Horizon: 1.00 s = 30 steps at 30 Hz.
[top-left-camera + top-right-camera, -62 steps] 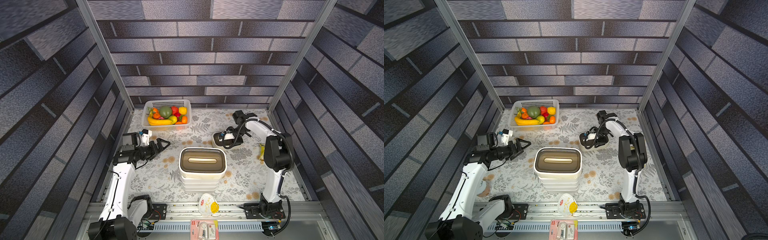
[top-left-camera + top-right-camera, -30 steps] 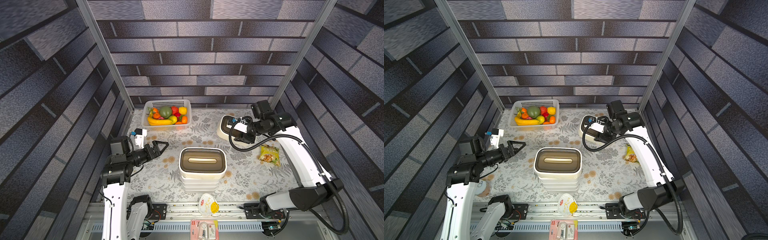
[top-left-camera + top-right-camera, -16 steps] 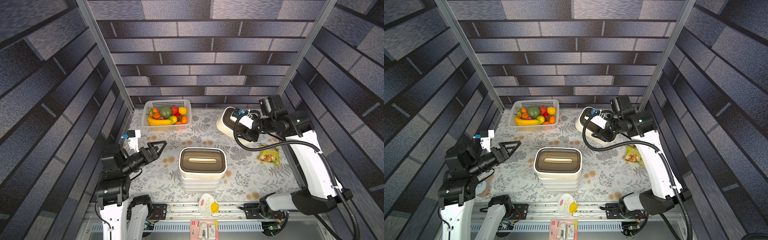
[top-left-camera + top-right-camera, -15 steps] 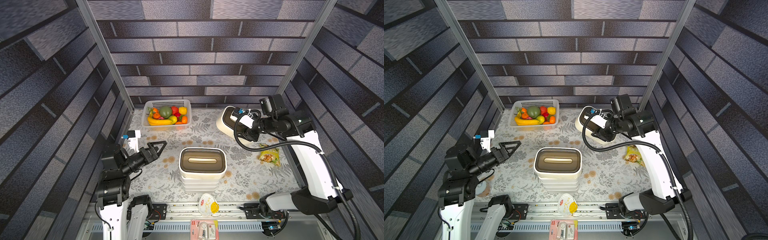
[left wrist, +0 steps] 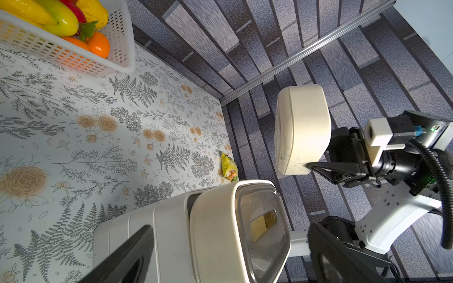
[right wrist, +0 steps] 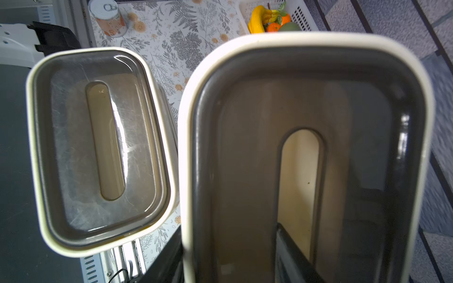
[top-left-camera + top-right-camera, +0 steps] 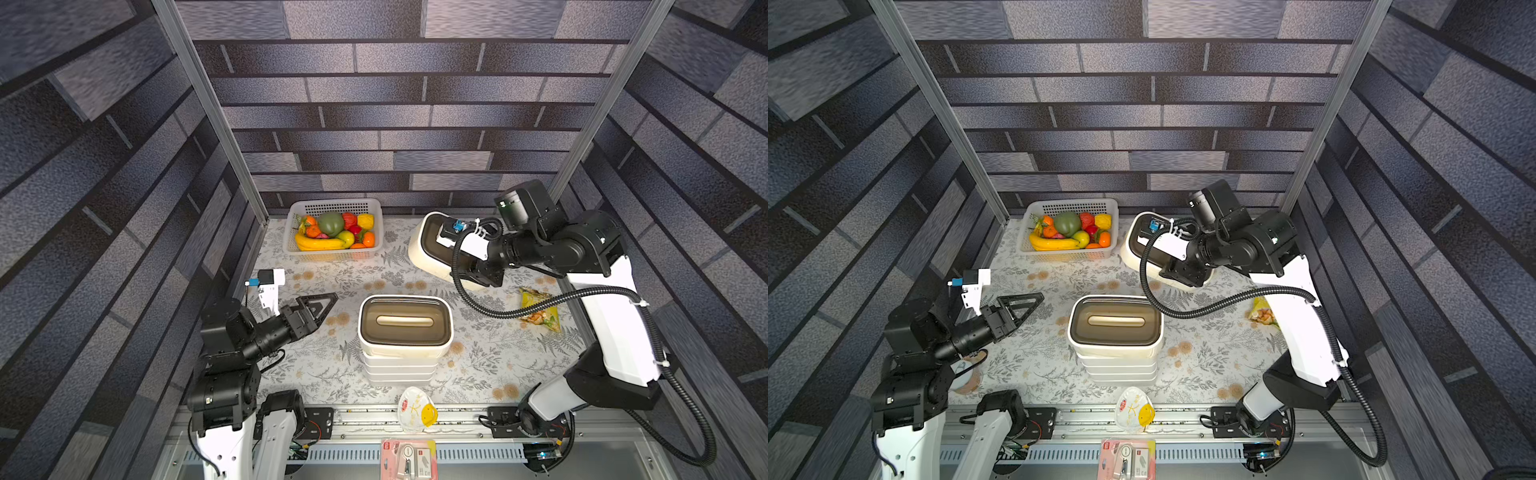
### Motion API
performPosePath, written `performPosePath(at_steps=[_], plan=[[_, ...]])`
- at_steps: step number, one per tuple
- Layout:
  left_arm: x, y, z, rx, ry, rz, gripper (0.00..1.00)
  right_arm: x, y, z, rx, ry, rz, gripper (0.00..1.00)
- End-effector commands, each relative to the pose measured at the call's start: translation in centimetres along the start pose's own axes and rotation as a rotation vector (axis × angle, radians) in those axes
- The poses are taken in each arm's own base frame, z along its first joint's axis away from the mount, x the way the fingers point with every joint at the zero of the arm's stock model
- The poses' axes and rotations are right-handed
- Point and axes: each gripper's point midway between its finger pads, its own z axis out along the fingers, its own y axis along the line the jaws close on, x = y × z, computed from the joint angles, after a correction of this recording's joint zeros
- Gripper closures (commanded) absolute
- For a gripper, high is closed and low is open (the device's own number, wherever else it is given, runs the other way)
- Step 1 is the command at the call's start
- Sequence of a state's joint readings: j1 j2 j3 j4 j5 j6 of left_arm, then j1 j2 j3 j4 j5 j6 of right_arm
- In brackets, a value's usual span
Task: Stack the tissue boxes
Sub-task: Place the tissue box at the tissue box.
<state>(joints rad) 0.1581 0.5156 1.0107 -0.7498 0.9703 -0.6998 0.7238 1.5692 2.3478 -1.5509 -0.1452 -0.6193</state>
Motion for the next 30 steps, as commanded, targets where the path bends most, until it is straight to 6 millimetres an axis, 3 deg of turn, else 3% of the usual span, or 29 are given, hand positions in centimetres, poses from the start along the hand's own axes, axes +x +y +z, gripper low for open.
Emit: performPosePath(at_steps=[1,12,19,30], plan=[[1.0,-1.0,-0.5,0.037,0.019,0.012,0.00,-1.3,0.5,-1.5,0.039,-0.035,-0.015,0.66],[2.3,-2.3,-1.0,0.109,0.036,0.082,0.00,-3.2,4.2,-1.8,-0.019,-0.058,-0.117,0.66],[2.6,-2.1,-0.9,0.111,0.048,0.088,0.00,-4.4,7.2,-2.1,-0.063,-0.083,-0.190,0.67],[3.0,-3.2,-1.3,0.150,0.048,0.157,0.00,-4.8,9.4,-3.2,-0.072,-0.093,-0.189,0.68]])
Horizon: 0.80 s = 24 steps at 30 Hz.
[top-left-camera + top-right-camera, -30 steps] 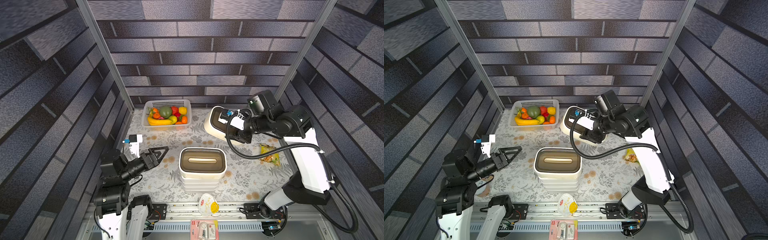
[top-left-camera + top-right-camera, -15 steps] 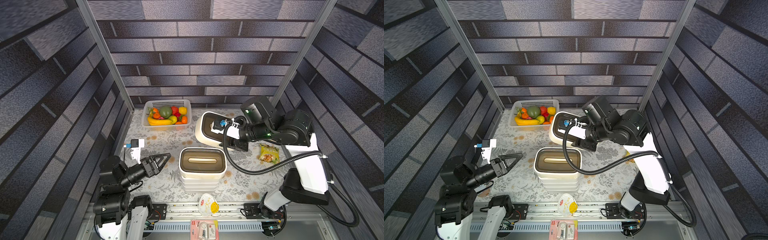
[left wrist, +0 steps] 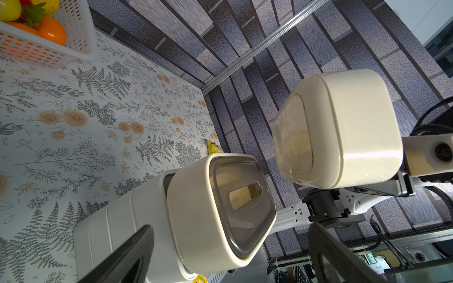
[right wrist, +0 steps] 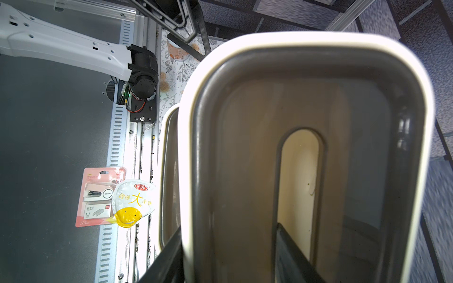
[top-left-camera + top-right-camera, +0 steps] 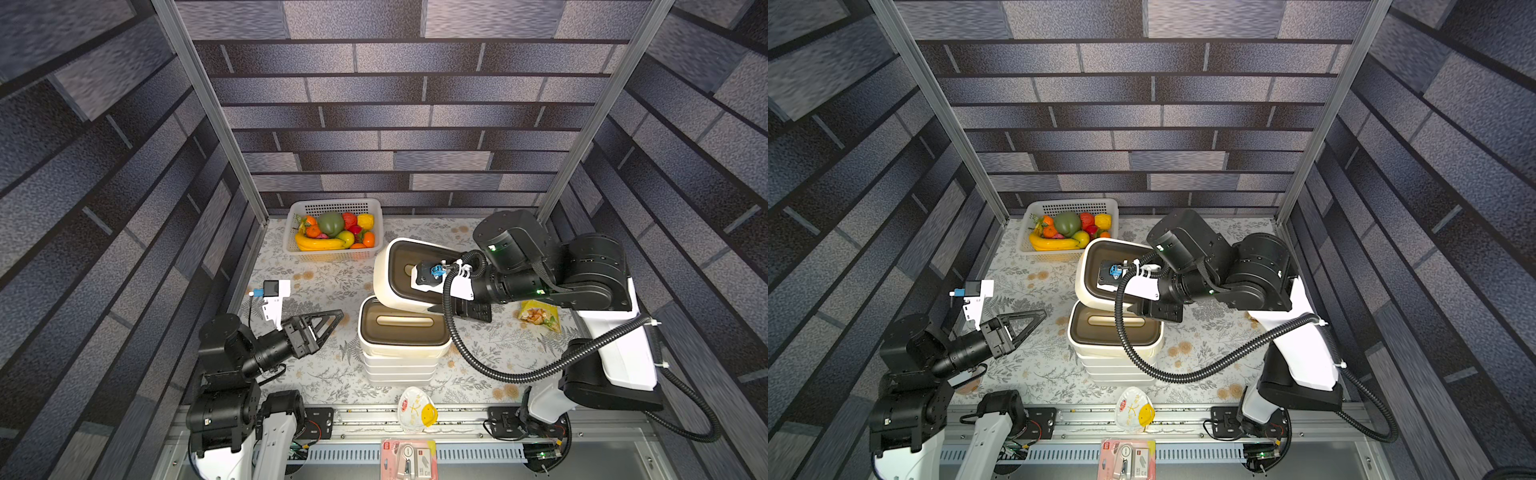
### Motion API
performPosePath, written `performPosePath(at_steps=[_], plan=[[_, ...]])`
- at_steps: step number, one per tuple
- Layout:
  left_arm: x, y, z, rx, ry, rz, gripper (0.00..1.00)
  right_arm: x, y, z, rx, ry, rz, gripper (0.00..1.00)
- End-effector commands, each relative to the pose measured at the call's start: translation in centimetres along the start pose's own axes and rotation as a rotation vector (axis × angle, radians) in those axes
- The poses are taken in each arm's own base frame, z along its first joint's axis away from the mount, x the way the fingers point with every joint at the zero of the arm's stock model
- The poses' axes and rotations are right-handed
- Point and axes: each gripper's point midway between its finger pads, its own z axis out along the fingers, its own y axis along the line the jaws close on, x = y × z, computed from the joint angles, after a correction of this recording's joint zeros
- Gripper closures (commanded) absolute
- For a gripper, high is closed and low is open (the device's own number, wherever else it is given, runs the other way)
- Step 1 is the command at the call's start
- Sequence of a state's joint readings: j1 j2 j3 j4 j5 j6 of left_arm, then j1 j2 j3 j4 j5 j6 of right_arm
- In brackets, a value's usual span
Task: Stack the tissue boxes
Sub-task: Place the tissue box at the tissue box.
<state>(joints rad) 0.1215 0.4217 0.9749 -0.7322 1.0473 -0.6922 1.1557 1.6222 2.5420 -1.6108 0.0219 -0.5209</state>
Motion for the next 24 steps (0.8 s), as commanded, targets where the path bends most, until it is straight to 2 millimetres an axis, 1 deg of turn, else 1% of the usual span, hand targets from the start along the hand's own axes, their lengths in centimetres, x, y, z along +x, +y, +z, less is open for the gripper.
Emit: performPosePath(at_steps=[1,6,9,15,19,24], plan=[[0.1,-1.4,-0.3,0.045,0.003,0.085,0.00,0.4,0.3,-1.2,0.023,0.013,0.046,0.68],[0.0,-1.5,-0.3,0.042,0.006,0.104,0.00,0.6,0.9,-1.0,0.019,0.037,0.082,0.69],[-0.3,-1.4,-0.2,0.036,0.003,0.106,0.00,0.2,1.4,-0.8,0.008,0.035,0.098,0.70],[-1.0,-1.6,-0.1,0.026,-0.001,0.125,0.00,0.1,2.1,-1.4,-0.008,0.017,0.155,0.69],[-1.5,-2.1,-0.2,0.021,-0.005,0.144,0.00,1.0,2.7,-1.4,-0.032,0.050,0.184,0.68],[-2.0,-2.5,-0.1,0.038,-0.005,0.154,0.00,2.2,3.4,-1.1,-0.050,0.111,0.176,0.66]])
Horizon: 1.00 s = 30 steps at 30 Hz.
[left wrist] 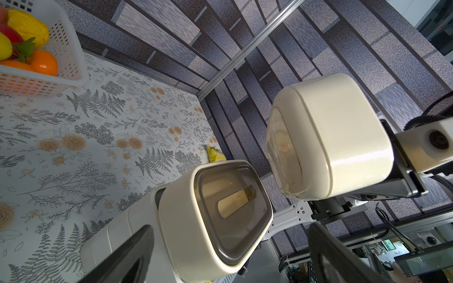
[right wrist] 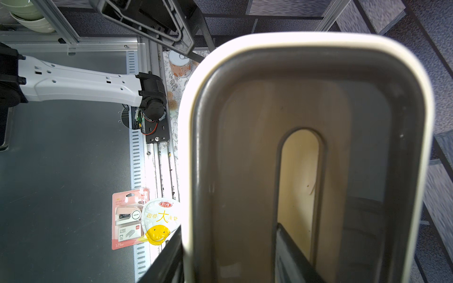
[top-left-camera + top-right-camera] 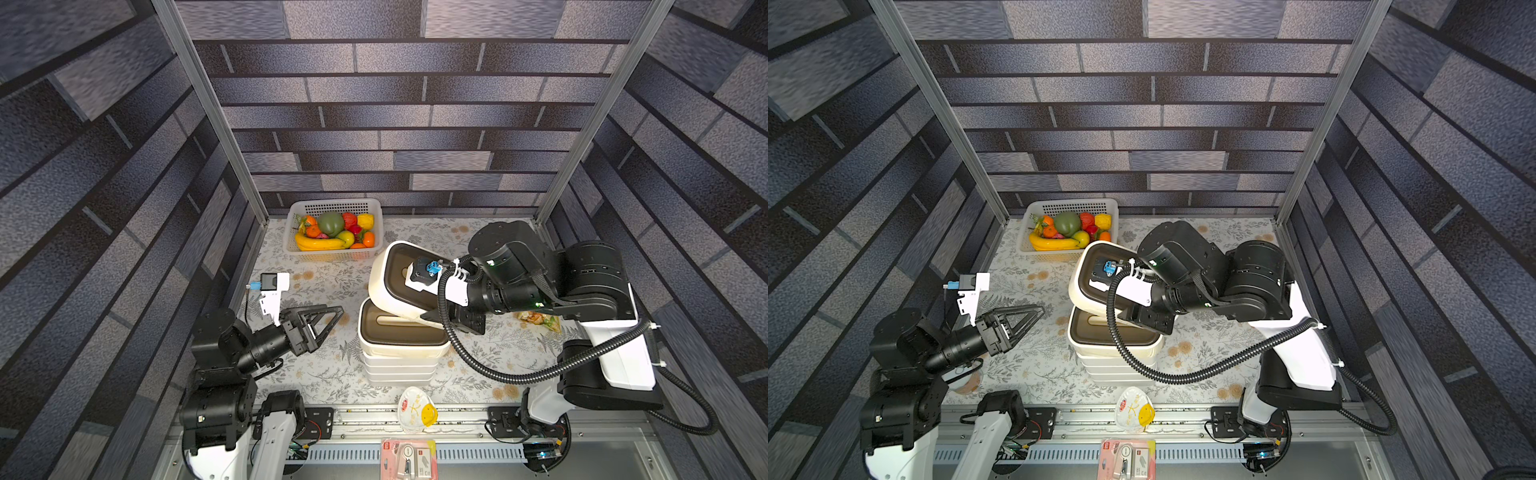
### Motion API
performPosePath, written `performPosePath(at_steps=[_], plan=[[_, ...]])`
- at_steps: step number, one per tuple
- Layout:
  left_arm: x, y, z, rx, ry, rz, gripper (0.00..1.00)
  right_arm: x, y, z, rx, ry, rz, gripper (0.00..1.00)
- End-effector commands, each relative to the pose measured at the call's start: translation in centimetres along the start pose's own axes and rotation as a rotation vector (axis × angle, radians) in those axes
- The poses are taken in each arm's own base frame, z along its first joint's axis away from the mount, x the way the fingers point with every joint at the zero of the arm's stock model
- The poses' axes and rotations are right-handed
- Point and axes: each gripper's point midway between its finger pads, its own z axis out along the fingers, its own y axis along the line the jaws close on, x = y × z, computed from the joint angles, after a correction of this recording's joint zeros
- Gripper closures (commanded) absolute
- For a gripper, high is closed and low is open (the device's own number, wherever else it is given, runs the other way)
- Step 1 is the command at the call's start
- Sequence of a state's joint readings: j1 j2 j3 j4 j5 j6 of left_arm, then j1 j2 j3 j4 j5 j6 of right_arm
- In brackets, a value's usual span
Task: Stack the tissue boxes
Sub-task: Place the tissue box at the tissue box.
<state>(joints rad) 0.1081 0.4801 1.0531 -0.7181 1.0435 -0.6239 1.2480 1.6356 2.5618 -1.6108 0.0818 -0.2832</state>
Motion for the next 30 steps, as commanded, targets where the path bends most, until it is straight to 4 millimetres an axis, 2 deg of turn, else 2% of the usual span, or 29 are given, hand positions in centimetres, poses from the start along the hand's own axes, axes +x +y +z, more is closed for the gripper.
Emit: performPosePath(at_steps=[1,11,24,30], plan=[[-0.6,-0.8,0.1,0.026,0.004,0.056,0.00,3.9,1.4,-1.1,-0.040,0.134,-0.002,0.66],[-0.5,0.0,0.9,0.041,0.040,0.049,0.00,5.9,2.4,-0.2,-0.079,0.234,-0.083,0.64],[0.4,-0.1,1.4,0.069,0.113,0.062,0.00,6.4,3.1,-0.3,-0.100,0.253,-0.120,0.64],[0.6,0.0,1.4,0.065,0.128,0.076,0.00,6.7,3.3,0.4,-0.111,0.280,-0.126,0.63]])
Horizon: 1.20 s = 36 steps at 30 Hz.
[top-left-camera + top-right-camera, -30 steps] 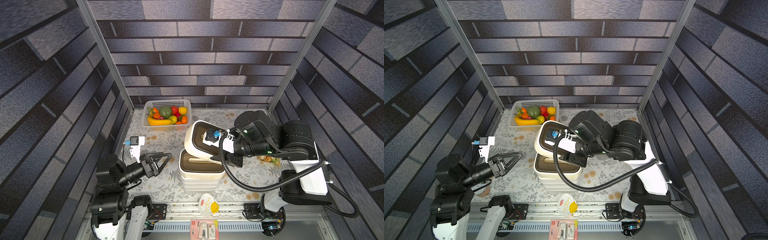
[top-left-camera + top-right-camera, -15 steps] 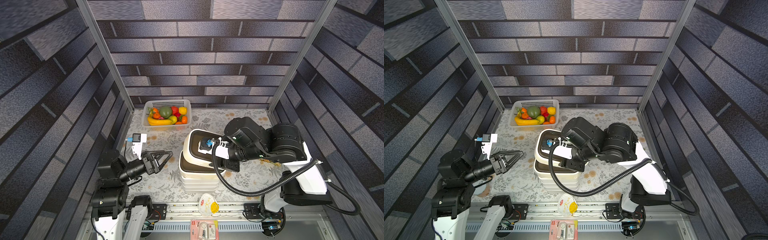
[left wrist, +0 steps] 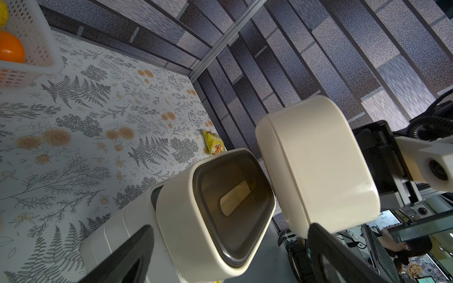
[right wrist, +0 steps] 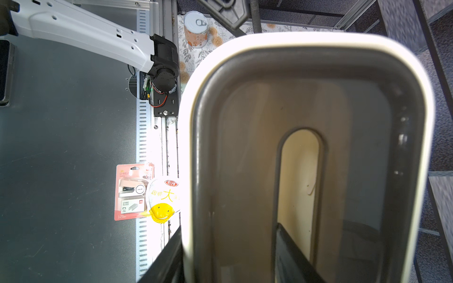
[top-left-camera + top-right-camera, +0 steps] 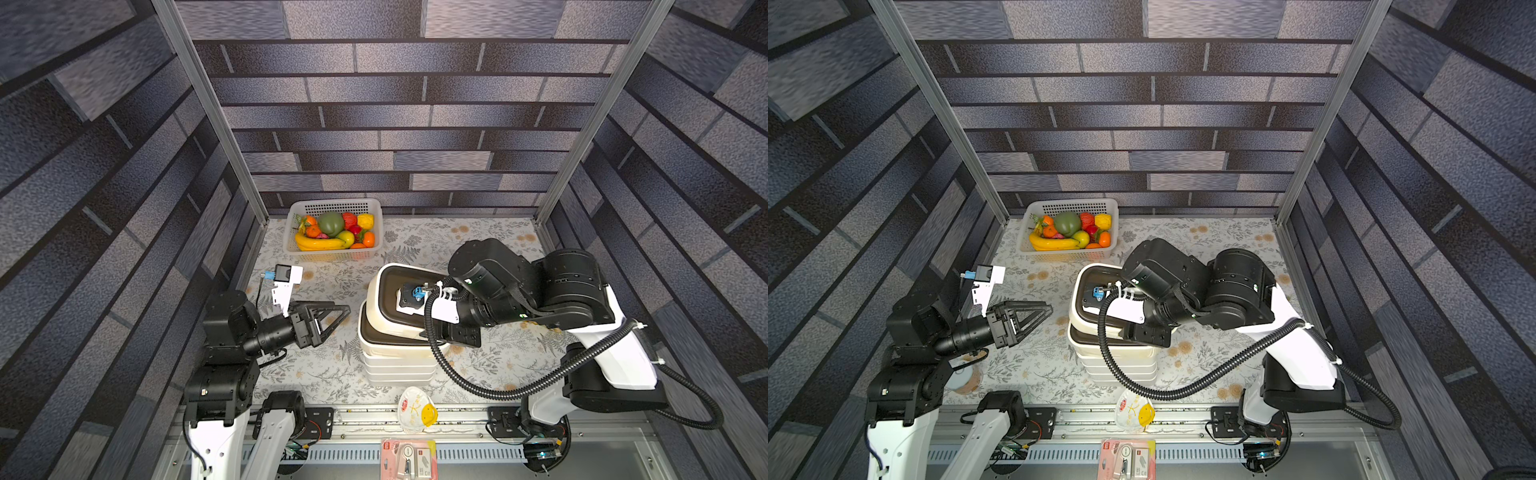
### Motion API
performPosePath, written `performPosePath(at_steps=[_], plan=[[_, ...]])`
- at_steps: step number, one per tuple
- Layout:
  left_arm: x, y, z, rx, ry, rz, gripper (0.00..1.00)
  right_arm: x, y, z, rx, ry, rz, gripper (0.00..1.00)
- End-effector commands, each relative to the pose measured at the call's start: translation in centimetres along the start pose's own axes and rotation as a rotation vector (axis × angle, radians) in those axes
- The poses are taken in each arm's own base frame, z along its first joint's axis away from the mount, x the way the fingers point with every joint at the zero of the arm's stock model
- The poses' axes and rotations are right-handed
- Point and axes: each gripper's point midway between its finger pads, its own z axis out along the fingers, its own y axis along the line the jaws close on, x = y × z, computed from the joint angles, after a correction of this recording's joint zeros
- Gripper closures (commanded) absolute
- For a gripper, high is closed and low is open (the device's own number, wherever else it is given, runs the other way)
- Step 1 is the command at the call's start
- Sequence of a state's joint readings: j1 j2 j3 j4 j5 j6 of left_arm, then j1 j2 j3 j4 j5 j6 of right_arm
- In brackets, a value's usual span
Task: Stack the tissue boxes
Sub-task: Place the tissue box at the tissue box.
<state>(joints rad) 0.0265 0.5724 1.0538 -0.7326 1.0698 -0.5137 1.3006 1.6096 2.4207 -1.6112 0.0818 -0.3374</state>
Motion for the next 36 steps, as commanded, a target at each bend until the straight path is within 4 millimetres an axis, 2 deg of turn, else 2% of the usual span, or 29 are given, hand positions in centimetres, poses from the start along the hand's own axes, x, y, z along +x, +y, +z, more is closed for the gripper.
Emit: performPosePath(at_steps=[1,22,36], plan=[[0.0,-0.7,-0.1,0.012,0.012,0.052,0.00,4.7,1.6,-0.9,-0.055,0.183,-0.029,0.63],[-0.1,-0.4,-0.1,-0.026,0.025,0.093,0.00,4.6,1.5,1.1,-0.066,0.238,-0.031,0.62],[0.1,0.1,0.0,-0.036,0.033,0.091,0.00,3.7,1.7,2.1,-0.085,0.226,-0.057,0.62]])
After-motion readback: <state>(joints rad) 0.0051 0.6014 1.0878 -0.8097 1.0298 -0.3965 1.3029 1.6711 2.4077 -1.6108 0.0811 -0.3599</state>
